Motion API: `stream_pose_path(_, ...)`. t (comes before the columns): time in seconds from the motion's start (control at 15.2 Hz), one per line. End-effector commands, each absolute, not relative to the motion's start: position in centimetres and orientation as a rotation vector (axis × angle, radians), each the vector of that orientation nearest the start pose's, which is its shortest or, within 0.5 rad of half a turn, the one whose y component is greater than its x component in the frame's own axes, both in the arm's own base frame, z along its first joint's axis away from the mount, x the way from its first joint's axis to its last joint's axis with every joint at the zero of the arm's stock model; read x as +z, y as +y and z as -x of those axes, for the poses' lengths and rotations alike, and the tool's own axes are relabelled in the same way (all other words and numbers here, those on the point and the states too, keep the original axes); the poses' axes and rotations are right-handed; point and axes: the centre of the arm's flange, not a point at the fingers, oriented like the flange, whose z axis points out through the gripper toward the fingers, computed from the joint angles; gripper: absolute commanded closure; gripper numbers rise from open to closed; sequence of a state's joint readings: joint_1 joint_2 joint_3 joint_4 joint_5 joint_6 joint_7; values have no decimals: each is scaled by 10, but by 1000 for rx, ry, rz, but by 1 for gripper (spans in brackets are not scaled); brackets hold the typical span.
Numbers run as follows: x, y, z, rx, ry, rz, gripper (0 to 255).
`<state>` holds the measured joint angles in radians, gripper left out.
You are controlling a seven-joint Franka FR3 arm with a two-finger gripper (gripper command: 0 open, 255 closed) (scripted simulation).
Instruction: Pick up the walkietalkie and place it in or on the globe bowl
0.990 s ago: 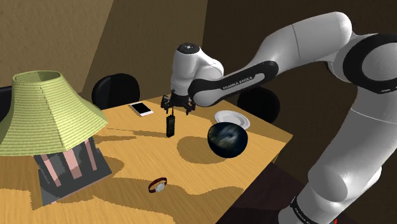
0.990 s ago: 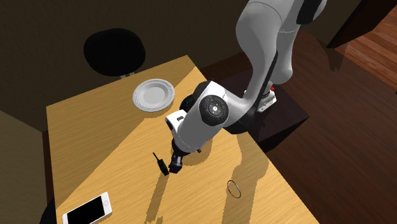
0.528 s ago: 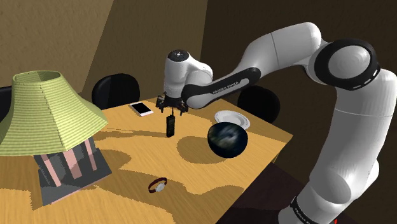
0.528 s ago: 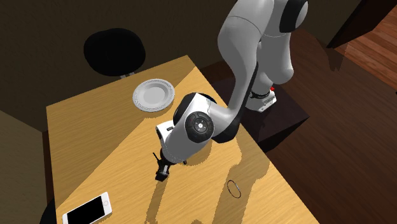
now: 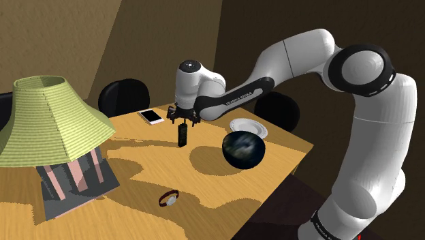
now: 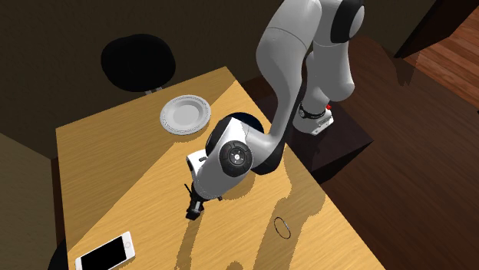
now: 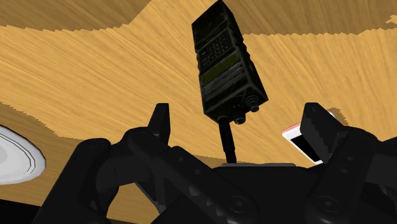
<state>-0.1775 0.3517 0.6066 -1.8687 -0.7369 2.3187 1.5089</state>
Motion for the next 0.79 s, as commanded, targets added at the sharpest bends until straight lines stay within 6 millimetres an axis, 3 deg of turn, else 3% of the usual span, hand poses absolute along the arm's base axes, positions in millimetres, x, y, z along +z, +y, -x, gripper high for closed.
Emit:
stream_pose_path(0.0, 375, 230, -599, -672, 1023, 2963, 0)
stream_pose_path(0.13, 375, 230, -599, -672, 1023, 2963, 0)
stream_pose_path(0.2, 375, 230, -599, -672, 1023, 2963, 255)
stream_pose_path(0.73, 375, 230, -599, -672, 1023, 2963, 255)
